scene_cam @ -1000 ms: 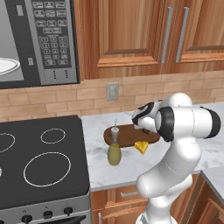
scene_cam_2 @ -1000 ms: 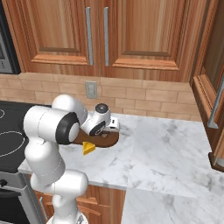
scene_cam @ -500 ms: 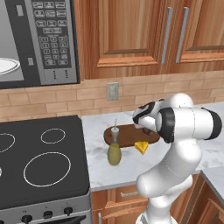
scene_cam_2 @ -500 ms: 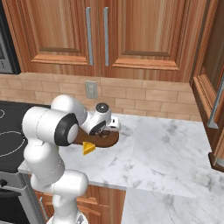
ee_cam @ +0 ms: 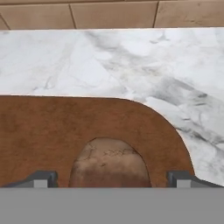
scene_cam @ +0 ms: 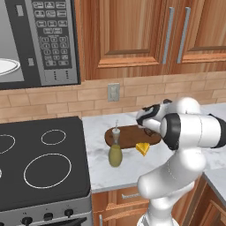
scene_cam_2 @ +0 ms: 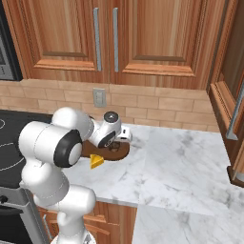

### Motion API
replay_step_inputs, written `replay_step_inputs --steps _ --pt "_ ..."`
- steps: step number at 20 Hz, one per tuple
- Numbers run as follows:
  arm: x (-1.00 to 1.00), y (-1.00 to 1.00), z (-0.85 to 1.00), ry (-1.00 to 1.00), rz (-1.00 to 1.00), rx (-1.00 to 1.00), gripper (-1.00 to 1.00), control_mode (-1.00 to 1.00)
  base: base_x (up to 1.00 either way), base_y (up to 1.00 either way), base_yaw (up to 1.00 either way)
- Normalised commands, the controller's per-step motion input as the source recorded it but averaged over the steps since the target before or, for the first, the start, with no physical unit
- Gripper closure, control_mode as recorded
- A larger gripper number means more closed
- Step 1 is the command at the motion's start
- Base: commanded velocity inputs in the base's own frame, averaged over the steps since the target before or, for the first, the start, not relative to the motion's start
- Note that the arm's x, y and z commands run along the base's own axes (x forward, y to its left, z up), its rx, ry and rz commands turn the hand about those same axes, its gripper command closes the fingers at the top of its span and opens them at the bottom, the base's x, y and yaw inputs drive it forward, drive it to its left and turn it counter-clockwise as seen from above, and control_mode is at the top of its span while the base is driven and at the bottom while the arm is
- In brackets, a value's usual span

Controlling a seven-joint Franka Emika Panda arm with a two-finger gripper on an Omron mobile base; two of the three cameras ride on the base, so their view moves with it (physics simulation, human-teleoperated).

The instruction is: Retrieve the reheated potato from the microwave, then place the potato, cheese, and condiment on the cutting board.

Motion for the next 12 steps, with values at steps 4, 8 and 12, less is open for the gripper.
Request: replay_step_inputs --steps 4,8,12 --pt "-0.21 -0.09 0.26 -0.07 -0.08 0.0 -1.0 -1.0 0.0 0.0 0.0" --pt "-0.1 -0.15 0.19 -0.01 -0.16 0.0 -1.0 -1.0 0.0 0.0 0.0" --pt "-0.23 -0.07 0.34 -0.02 -0.13 0.0 -1.0 -1.0 0.0 0.0 0.0"
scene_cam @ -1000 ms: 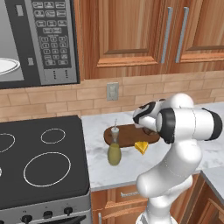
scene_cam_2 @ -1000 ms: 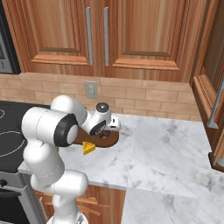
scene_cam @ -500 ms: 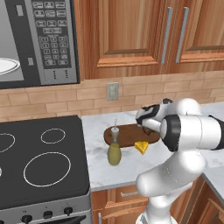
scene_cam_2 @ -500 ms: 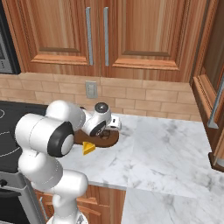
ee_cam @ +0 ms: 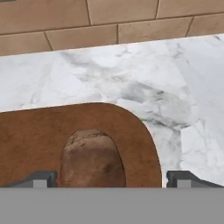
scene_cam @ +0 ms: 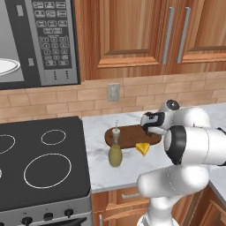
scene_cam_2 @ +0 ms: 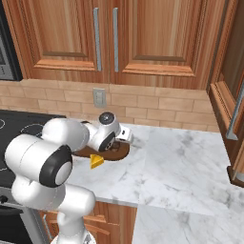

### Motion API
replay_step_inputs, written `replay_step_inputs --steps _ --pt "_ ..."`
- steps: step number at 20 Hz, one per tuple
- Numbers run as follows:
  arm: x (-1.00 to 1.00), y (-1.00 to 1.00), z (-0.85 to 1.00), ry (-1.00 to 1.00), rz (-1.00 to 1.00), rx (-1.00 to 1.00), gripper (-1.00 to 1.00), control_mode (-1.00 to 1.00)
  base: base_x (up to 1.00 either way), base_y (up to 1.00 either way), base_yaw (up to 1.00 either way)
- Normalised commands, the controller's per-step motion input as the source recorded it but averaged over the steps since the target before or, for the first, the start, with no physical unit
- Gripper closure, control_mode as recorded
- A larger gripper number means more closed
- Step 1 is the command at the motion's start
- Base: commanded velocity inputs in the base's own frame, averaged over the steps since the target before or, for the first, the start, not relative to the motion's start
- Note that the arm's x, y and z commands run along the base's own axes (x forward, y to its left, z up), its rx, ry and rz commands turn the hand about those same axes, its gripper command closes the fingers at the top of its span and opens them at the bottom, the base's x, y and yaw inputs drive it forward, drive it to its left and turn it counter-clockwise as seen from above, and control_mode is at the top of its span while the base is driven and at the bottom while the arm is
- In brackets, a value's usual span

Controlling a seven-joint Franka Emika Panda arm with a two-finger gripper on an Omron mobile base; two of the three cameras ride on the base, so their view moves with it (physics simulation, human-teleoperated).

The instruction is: Retrieve the reheated potato from the microwave, then place the potato, cheese, and condiment on the cutting board.

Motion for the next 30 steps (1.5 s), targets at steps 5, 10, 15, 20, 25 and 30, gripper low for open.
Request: replay_step_inputs --steps 5,10,15,20,25,30 --pt "-0.34 -0.01 0.43 -0.01 -0.11 0.0 -1.0 -1.0 0.0 0.0 0.0" --pt "-0.37 0.0 0.45 0.0 -0.02 0.0 -1.0 -1.0 0.0 0.0 0.0" --pt "-0.41 0.0 0.46 0.0 0.01 0.01 -1.0 -1.0 0.0 0.0 0.0" --pt "-0.47 0.01 0.41 0.0 0.05 0.03 -1.0 -1.0 0.0 0.0 0.0" --pt "-0.43 0.18 0.33 0.02 0.12 0.02 -1.0 -1.0 0.0 0.0 0.0" --pt "-0.41 0.33 0.25 0.0 0.15 0.0 -1.0 -1.0 0.0 0.0 0.0"
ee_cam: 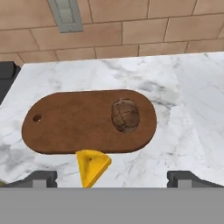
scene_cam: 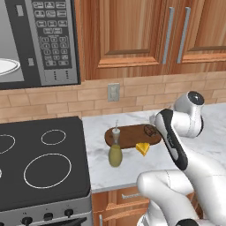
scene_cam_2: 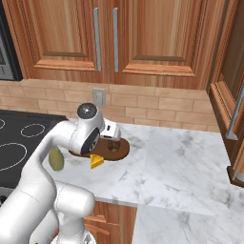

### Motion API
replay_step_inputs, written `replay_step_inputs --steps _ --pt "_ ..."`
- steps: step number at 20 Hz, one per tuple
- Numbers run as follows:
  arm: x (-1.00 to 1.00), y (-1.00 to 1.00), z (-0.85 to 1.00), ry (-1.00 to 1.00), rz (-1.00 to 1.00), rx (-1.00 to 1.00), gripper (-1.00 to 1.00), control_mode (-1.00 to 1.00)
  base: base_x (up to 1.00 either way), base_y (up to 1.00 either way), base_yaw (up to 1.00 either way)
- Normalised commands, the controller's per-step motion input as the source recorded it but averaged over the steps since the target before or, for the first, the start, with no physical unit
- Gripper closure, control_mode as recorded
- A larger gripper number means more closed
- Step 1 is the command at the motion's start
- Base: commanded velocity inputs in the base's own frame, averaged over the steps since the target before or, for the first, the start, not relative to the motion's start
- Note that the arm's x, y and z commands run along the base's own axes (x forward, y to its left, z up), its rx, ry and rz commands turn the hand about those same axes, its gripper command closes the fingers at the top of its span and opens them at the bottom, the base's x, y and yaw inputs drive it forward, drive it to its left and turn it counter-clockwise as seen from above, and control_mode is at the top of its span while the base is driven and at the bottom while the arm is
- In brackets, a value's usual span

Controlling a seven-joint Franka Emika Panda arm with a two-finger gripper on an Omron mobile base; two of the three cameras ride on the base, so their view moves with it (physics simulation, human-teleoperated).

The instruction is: Retrieve the reheated potato from the microwave, then place the potato, cheese, and condiment on the cutting board.

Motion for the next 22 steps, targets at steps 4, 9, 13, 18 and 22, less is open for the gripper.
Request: replay_step_inputs --steps 4,9,13,18,22 --pt "-0.38 0.36 0.24 0.07 0.11 0.0 -1.0 -1.0 0.0 0.0 0.0" --pt "-0.44 0.27 0.26 0.11 0.01 0.0 -1.0 -1.0 0.0 0.0 0.0" --pt "-0.43 0.23 0.25 0.16 0.0 -0.01 -1.0 -1.0 0.0 0.0 0.0" --pt "-0.39 0.26 0.19 0.11 0.0 0.0 -1.0 -1.0 0.0 0.0 0.0" --pt "-0.34 0.26 0.09 0.1 0.0 -0.02 -1.0 -1.0 0.0 0.0 0.0"
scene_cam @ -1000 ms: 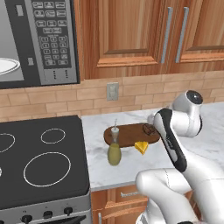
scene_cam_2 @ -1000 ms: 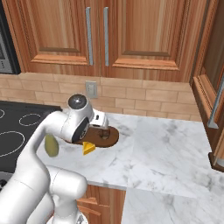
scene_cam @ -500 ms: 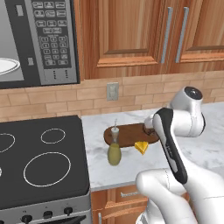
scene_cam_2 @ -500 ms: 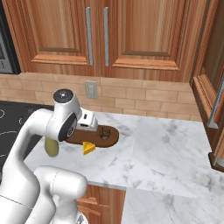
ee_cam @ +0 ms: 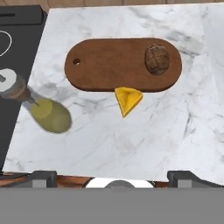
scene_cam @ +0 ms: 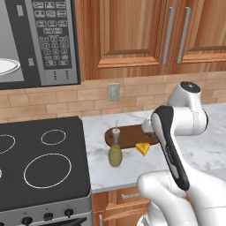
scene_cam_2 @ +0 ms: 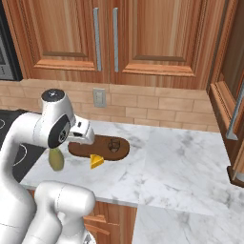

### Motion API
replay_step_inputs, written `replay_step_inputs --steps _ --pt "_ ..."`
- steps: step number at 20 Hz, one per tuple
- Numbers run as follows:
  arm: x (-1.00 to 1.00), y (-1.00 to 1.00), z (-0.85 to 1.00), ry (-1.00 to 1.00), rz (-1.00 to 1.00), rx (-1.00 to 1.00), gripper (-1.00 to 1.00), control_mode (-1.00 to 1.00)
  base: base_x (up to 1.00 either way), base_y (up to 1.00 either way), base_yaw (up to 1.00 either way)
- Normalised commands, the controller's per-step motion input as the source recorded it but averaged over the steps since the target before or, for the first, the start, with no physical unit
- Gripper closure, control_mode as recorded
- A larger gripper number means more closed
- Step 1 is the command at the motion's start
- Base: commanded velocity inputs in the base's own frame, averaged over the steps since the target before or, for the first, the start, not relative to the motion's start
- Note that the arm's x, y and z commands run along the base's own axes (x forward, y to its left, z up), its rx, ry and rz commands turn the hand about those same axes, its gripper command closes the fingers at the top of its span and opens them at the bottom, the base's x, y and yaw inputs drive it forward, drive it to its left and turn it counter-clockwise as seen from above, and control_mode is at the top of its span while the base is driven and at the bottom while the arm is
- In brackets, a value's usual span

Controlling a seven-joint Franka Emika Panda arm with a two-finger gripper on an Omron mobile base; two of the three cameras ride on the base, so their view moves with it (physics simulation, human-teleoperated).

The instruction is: Retrieve the reheated potato from the microwave, then place the potato, cheese, and condiment on the cutting board.

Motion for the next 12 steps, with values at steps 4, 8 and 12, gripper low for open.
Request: replay_step_inputs --steps 4,8,12 --pt "-0.4 0.27 0.0 0.01 0.0 0.0 -1.0 -1.0 0.0 0.0 0.0" --pt "-0.46 0.37 0.0 -0.12 0.0 0.0 -1.0 -1.0 0.0 0.0 0.0" --pt "-0.43 0.44 0.0 -0.21 -0.05 0.0 -1.0 -1.0 0.0 0.0 0.0"
